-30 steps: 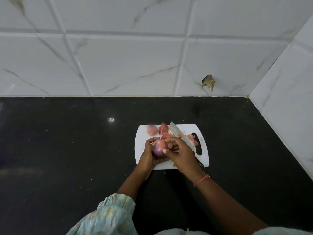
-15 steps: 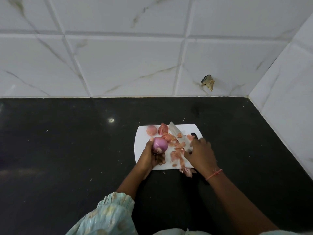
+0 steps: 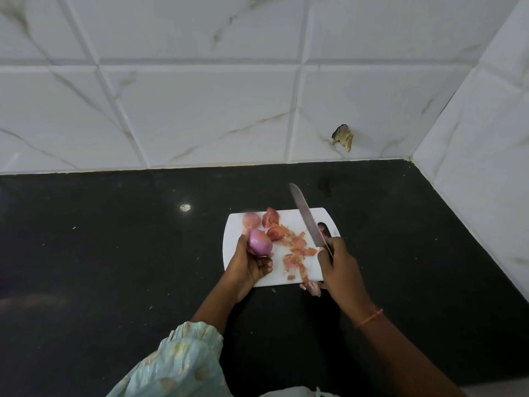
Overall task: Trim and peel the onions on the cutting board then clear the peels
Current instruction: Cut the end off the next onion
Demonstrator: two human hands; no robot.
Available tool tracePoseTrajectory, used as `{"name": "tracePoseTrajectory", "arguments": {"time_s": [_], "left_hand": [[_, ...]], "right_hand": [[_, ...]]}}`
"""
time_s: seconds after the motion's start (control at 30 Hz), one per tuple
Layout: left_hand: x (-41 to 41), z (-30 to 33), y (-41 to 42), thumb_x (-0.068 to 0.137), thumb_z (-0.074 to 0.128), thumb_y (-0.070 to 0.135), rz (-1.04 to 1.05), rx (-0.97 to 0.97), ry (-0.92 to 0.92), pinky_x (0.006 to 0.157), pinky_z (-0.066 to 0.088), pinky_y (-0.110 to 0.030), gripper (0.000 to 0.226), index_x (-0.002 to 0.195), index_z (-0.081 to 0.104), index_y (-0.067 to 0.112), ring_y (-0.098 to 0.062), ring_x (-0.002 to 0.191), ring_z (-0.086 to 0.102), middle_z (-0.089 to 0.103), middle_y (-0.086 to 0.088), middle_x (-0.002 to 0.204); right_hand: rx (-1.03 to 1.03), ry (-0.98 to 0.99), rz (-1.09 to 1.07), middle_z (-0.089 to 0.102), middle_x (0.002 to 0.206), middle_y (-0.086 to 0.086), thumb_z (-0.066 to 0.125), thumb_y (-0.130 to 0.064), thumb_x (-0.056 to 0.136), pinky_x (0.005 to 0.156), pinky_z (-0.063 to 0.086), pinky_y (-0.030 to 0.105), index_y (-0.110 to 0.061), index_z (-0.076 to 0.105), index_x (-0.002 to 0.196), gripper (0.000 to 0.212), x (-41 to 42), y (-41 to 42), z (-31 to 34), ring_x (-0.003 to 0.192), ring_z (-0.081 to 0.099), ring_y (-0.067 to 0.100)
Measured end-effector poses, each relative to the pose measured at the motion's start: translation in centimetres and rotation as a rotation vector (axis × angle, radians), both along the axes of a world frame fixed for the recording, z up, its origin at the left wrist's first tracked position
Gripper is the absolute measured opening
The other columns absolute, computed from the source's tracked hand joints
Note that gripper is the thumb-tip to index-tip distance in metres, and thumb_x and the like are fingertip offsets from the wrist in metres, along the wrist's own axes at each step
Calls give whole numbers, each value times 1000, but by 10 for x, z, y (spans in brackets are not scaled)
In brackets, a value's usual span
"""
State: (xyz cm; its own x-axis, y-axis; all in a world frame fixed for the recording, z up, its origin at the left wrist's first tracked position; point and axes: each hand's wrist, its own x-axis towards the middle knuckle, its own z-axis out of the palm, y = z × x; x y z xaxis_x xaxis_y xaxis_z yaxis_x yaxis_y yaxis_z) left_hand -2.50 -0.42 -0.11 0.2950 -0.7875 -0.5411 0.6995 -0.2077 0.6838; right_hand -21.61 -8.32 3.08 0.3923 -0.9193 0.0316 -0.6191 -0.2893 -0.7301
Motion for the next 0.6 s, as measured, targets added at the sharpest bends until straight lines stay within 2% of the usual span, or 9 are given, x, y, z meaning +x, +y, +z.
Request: {"name": "tracePoseTrajectory", "arguments": {"time_s": [0.07, 0.2, 0.3, 0.47, 0.6], "left_hand": [[-2, 1, -2, 98, 34, 67, 2, 0, -21, 56, 53, -26, 72, 121, 58, 4, -17, 58, 56, 61, -12, 73], [-4, -2, -4, 98, 29, 69, 13, 16, -87, 52, 48, -25, 76, 111, 64, 3, -16, 50, 51, 58, -10, 68], [-5, -5, -4, 99, 25, 69, -1, 14, -118, 53, 48, -26, 77, 110, 66, 4, -15, 51, 51, 56, -10, 66], [-9, -4, -5, 106, 18, 58, 20, 29, -203, 55, 44, -28, 67, 111, 61, 7, -14, 52, 49, 54, -10, 65], [-8, -7, -4, 106, 15, 57, 12, 18, -205, 54, 42, -27, 69, 105, 59, 4, -14, 53, 48, 53, -12, 69]], "right_hand": [[-28, -45, 130, 57, 68, -6, 47, -28, 101, 48, 39, 24, -21, 51, 110, 12, 2, 9, 5, 54, 54, 6], [-146, 61, 360, 58, 77, -11, 42, -40, 102, 58, 45, 24, -28, 50, 103, 14, 8, 28, 7, 68, 57, 4], [-229, 73, 352, 58, 82, -12, 39, -45, 102, 61, 48, 28, -31, 49, 103, 17, 14, 38, 3, 71, 57, 5], [-322, 107, 339, 63, 97, -12, 39, -44, 102, 65, 53, 28, -30, 51, 111, 21, 13, 42, -7, 80, 62, 8], [-411, 149, 340, 62, 99, -8, 38, -39, 104, 59, 54, 28, -27, 52, 114, 22, 19, 44, -12, 74, 61, 11]]}}
